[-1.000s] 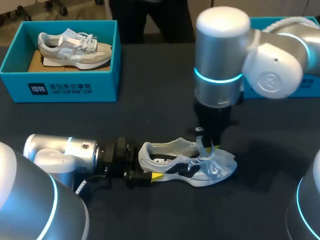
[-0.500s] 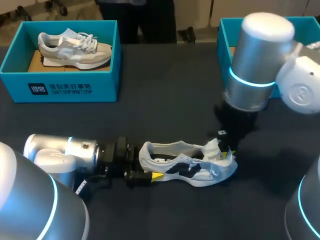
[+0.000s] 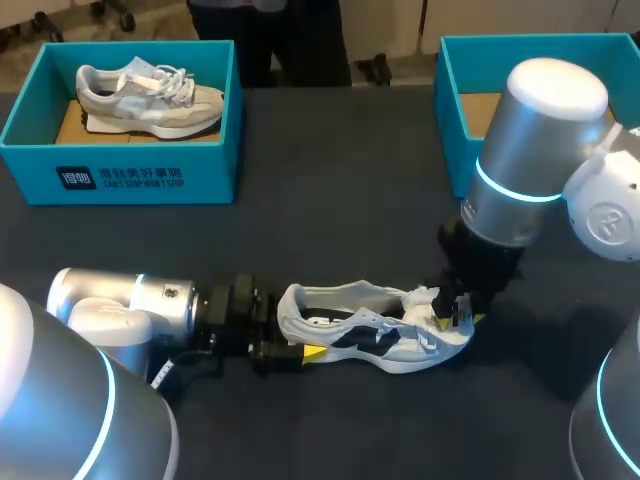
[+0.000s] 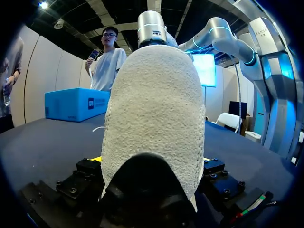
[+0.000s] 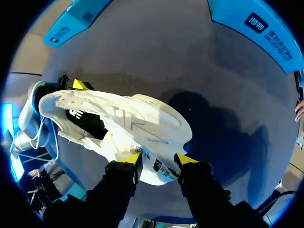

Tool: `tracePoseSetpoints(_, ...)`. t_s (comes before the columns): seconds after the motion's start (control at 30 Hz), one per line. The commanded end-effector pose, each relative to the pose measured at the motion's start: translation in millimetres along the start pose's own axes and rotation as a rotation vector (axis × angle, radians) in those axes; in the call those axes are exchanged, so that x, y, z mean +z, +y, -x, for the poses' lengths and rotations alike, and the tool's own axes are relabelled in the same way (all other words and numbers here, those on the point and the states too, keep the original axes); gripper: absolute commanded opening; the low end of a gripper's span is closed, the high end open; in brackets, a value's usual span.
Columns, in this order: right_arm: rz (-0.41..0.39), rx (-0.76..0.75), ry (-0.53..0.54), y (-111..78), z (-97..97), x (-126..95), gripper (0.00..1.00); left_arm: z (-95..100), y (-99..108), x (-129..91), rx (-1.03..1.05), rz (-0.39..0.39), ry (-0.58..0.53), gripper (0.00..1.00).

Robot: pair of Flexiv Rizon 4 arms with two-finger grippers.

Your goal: Take the shoe out of the shoebox, open the shoe tongue, remove and reinsert the insole, then place the shoe into the shoebox

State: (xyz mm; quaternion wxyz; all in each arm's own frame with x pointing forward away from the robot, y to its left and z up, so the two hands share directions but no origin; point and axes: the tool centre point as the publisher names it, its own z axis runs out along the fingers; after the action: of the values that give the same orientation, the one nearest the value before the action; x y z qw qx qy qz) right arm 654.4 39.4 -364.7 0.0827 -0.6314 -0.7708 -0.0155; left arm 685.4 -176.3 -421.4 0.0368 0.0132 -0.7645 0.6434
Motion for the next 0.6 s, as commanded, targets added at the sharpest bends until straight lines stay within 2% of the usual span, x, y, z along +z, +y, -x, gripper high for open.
tracePoseSetpoints(0.03, 0.011, -0.001, -0.046, -8.3, -3.8, -17, 0.47, -0.3, 0, 0, 0.0, 0.0, 0.0, 0.0)
tracePoseSetpoints(0.13, 0.02, 0.006, -0.089, -11.2, -5.1, -32, 0.5, -0.3, 0, 0, 0.0, 0.0, 0.0, 0.0)
tracePoseSetpoints(0.23, 0.03, 0.008, -0.13, -13.6, -5.6, -49, 0.61, -0.3, 0, 0, 0.0, 0.0, 0.0, 0.0)
tracePoseSetpoints(0.37, 0.037, -0.011, -0.196, -14.2, -10.7, -75, 0.64, -0.3, 0, 0, 0.0, 0.0, 0.0, 0.0)
tracePoseSetpoints(0.47, 0.013, -0.029, -0.261, -10.4, -15.3, -93, 0.64, -0.3, 0, 0, 0.0, 0.0, 0.0, 0.0)
tracePoseSetpoints(0.6, 0.009, -0.069, -0.345, -5.6, -24.0, -117, 0.73, -0.3, 0, 0, 0.0, 0.0, 0.0, 0.0)
